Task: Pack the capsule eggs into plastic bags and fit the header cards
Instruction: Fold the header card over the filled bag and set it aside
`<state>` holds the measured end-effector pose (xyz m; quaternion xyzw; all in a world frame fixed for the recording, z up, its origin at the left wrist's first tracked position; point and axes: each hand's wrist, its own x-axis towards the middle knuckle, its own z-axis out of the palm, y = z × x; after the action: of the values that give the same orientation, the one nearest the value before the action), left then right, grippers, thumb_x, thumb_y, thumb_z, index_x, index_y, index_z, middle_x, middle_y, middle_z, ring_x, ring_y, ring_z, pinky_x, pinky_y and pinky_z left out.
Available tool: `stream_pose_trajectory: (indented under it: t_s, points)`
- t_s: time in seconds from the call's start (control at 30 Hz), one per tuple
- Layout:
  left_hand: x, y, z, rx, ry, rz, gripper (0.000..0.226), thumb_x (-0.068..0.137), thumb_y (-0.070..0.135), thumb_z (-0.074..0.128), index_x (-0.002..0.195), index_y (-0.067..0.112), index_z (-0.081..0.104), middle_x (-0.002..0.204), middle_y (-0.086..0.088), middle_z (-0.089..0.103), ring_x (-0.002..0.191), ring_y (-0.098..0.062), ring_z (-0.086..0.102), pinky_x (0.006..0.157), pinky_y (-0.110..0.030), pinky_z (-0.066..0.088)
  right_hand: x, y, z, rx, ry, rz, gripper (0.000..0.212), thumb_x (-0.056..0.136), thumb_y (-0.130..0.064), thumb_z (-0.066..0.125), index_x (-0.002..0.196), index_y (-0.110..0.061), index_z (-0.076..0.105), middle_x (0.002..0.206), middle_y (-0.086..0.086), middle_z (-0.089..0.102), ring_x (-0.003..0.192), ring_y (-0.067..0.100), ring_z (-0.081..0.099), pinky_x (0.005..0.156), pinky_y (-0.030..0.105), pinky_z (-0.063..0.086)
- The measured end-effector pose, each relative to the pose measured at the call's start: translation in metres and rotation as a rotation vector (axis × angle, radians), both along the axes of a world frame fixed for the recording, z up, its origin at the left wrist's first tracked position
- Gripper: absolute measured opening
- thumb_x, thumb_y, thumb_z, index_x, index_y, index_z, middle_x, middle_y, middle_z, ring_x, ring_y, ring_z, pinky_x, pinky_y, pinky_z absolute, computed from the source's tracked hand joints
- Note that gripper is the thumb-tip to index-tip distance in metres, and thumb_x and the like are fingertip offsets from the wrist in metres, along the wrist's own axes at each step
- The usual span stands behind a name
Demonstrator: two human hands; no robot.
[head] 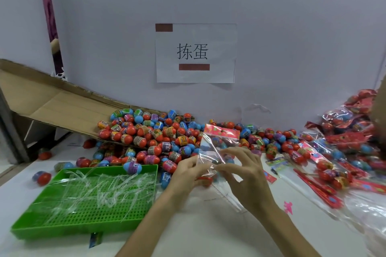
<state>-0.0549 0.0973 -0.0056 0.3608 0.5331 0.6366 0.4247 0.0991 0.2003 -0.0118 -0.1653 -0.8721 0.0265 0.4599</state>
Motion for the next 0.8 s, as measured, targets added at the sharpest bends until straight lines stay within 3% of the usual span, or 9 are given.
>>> stream_pose_trajectory:
  t_s: [0.07,0.13,0.3,0.37,0.5,0.57,0.63,0.7,0.8]
  points:
    - [-0.002,0.000,-0.004,-0.010,-0.012,0.051,0.020,0.097,0.003,0.066,0.113,0.008,0.077,0.108,-0.016,0.078,0.097,-0.025,0.075,0.080,-0.030,0.061,0.000,-0.001,0.001,0.016,-0.017,-0.008,0.031,0.070,-0.006,0.092,0.092,-0.026,0.082,0.123,0.004,0.071,0.118,0.030,0.064,0.091,0.050,0.054]
    - [-0.003,-0.001,-0.005,-0.001,-0.041,0.100,0.026,0.096,-0.006,0.063,0.115,0.007,0.075,0.105,-0.011,0.080,0.094,-0.021,0.078,0.077,-0.024,0.060,-0.001,-0.002,0.000,-0.018,-0.020,0.015,0.039,0.074,-0.004,0.089,0.104,-0.029,0.079,0.132,0.003,0.067,0.124,0.029,0.060,0.097,0.049,0.050]
    - [-0.006,-0.001,-0.006,0.078,-0.043,0.244,0.026,0.096,-0.006,0.065,0.118,0.005,0.070,0.099,-0.015,0.080,0.092,-0.028,0.078,0.079,-0.029,0.062,0.002,-0.012,-0.001,-0.177,-0.063,0.107,0.053,0.081,-0.044,0.078,0.131,-0.040,0.059,0.146,-0.010,0.052,0.137,0.008,0.043,0.112,0.032,0.029]
    - [-0.004,-0.002,-0.006,0.104,-0.059,0.245,0.024,0.094,-0.003,0.070,0.116,0.007,0.071,0.097,-0.015,0.080,0.091,-0.029,0.079,0.077,-0.029,0.062,-0.001,-0.016,0.000,-0.166,-0.119,0.085,0.060,0.078,-0.044,0.082,0.132,-0.035,0.059,0.145,-0.008,0.054,0.134,0.011,0.048,0.111,0.035,0.032]
    - [0.001,-0.002,-0.006,0.124,0.031,0.235,0.031,0.089,0.009,0.079,0.119,0.009,0.070,0.094,-0.015,0.080,0.090,-0.031,0.078,0.086,-0.040,0.063,-0.005,-0.020,-0.001,-0.173,-0.087,0.063,0.053,0.078,-0.023,0.088,0.125,-0.027,0.065,0.127,-0.011,0.066,0.115,0.011,0.062,0.101,0.031,0.044]
    - [0.003,-0.003,-0.004,0.149,0.098,0.208,0.044,0.087,0.026,0.082,0.127,0.013,0.067,0.097,-0.010,0.080,0.095,-0.029,0.078,0.089,-0.039,0.062,-0.004,-0.020,-0.002,-0.237,-0.014,0.055,0.045,0.079,-0.012,0.087,0.118,-0.025,0.070,0.116,-0.014,0.071,0.104,0.008,0.066,0.094,0.029,0.053]
    - [0.006,-0.004,-0.002,0.180,0.107,0.123,0.062,0.085,0.050,0.080,0.136,0.020,0.062,0.107,-0.006,0.079,0.104,-0.026,0.076,0.091,-0.037,0.061,-0.004,-0.016,-0.001,-0.288,0.080,0.052,0.040,0.077,-0.002,0.086,0.110,-0.021,0.073,0.105,-0.014,0.073,0.096,0.003,0.068,0.089,0.015,0.053]
    - [0.009,-0.006,0.001,0.178,0.085,0.002,0.075,0.080,0.069,0.073,0.141,0.030,0.055,0.120,-0.002,0.076,0.113,-0.022,0.072,0.095,-0.036,0.059,-0.002,-0.012,0.001,-0.304,0.167,0.038,0.032,0.078,-0.001,0.084,0.103,-0.020,0.074,0.098,-0.013,0.073,0.090,-0.001,0.067,0.082,0.008,0.049]
    - [0.010,-0.009,0.003,0.140,0.197,-0.135,0.068,0.088,0.074,0.057,0.145,0.038,0.055,0.138,0.011,0.067,0.128,-0.014,0.063,0.108,-0.043,0.048,0.001,-0.004,0.002,-0.397,0.232,0.054,0.020,0.083,-0.007,0.081,0.097,-0.018,0.073,0.090,-0.015,0.073,0.081,0.003,0.070,0.072,0.016,0.055]
